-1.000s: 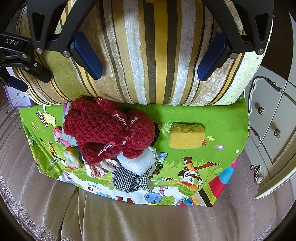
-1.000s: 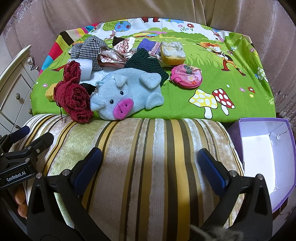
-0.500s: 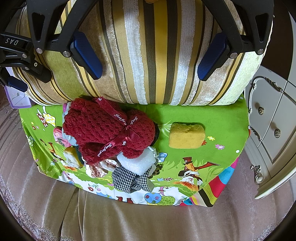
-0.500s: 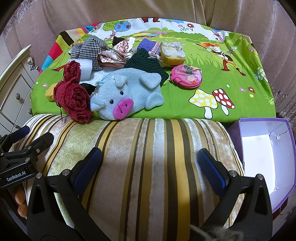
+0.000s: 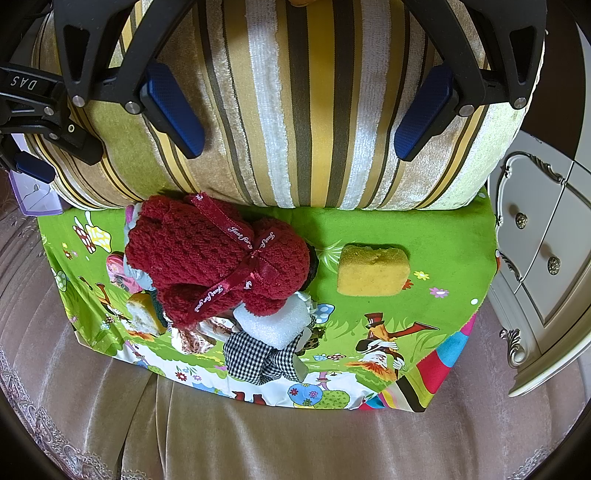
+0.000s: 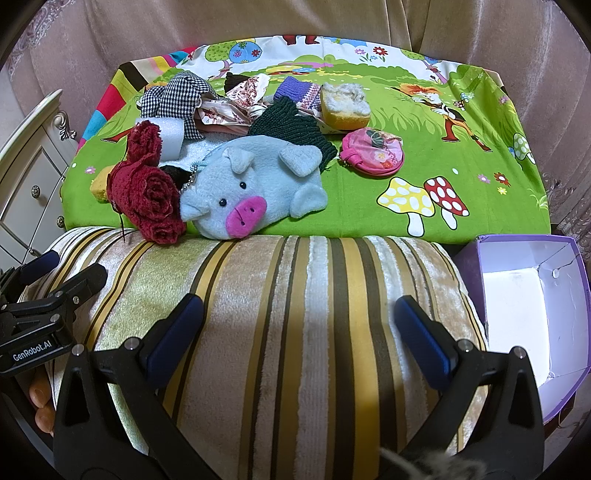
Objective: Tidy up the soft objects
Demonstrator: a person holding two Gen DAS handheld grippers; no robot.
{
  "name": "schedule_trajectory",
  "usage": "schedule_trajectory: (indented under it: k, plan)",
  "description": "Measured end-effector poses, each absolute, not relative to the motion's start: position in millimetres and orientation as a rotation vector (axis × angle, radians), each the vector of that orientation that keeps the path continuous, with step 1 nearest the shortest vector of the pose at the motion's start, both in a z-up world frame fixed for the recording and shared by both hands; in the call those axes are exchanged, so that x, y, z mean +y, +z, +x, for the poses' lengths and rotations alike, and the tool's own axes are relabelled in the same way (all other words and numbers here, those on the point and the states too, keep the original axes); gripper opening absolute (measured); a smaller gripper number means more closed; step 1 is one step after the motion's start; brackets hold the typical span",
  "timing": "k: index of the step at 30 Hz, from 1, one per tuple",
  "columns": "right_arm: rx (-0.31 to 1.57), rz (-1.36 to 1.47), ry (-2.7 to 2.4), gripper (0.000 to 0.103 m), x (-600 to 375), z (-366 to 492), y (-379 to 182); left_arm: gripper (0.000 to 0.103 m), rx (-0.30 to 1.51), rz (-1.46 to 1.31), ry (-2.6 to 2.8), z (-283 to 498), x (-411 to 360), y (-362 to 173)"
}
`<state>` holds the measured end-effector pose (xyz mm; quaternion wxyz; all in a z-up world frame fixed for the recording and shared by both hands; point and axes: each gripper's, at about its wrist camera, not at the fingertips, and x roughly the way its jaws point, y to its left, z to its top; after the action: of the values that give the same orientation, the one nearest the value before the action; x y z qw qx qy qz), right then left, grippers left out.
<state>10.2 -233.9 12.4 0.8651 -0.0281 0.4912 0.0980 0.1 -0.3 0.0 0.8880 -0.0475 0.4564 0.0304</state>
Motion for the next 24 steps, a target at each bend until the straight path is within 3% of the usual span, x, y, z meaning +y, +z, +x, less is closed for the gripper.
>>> schedule_trajectory:
  k: [24]
  plan:
    - [1.011, -0.061, 0.200, 0.103, -234, 7, 13, 0.103, 0.975, -0.163, 0.048, 15, 10, 3]
